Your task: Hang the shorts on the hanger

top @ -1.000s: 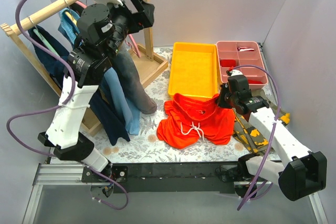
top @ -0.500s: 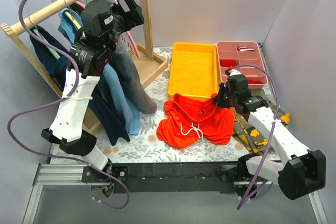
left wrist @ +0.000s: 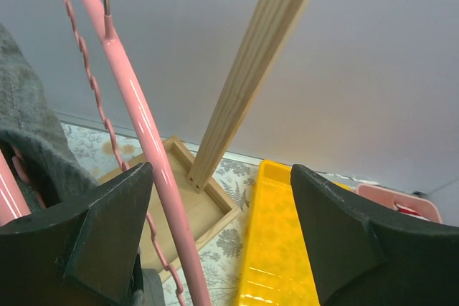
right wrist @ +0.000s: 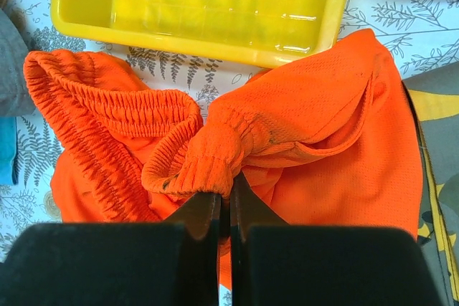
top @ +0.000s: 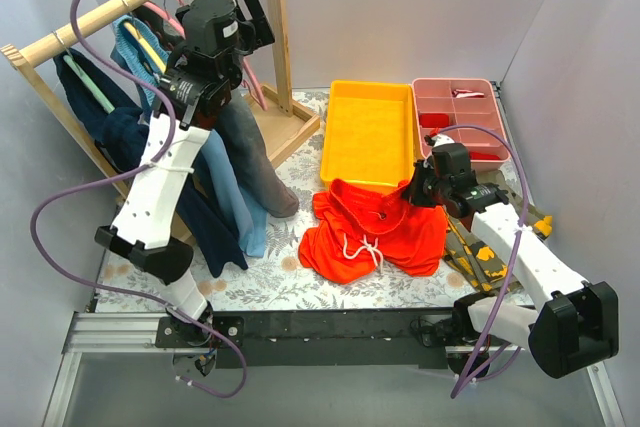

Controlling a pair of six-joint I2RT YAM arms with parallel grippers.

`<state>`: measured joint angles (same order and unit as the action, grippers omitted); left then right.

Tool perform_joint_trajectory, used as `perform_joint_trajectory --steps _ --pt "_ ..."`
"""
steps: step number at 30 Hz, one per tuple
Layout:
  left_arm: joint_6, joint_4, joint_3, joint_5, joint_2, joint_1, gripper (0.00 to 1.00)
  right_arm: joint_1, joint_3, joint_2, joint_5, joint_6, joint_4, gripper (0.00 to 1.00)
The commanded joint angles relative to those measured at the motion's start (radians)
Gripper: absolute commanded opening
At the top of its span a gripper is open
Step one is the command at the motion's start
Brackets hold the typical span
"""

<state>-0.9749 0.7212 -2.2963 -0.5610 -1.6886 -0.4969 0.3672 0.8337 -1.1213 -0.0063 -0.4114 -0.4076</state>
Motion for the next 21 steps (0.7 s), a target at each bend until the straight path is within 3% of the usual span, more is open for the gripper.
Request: perform_joint_trajectory --steps 1,13,18,21 --pt "0.05 -0.039 -0.009 -0.1 -0.02 0.012 0.76 -0.002 -0.004 -0.006 -0.043 -0.001 0.049 0.01" --pt "0.074 -0.109 0.035 -0.139 -0.06 0.03 0.73 -0.002 0.008 -0.021 -0.054 0.002 0.044 0.01" --pt "0.07 -0.112 0.002 -0.103 -0.097 0.037 0.65 -0.002 0.01 -0.021 -0.055 0.002 0.043 0.01" --pt "0.068 -0.12 -0.026 -0.085 -0.118 0.038 0.54 -0.002 0.013 -0.021 -0.057 0.005 0.041 0.01"
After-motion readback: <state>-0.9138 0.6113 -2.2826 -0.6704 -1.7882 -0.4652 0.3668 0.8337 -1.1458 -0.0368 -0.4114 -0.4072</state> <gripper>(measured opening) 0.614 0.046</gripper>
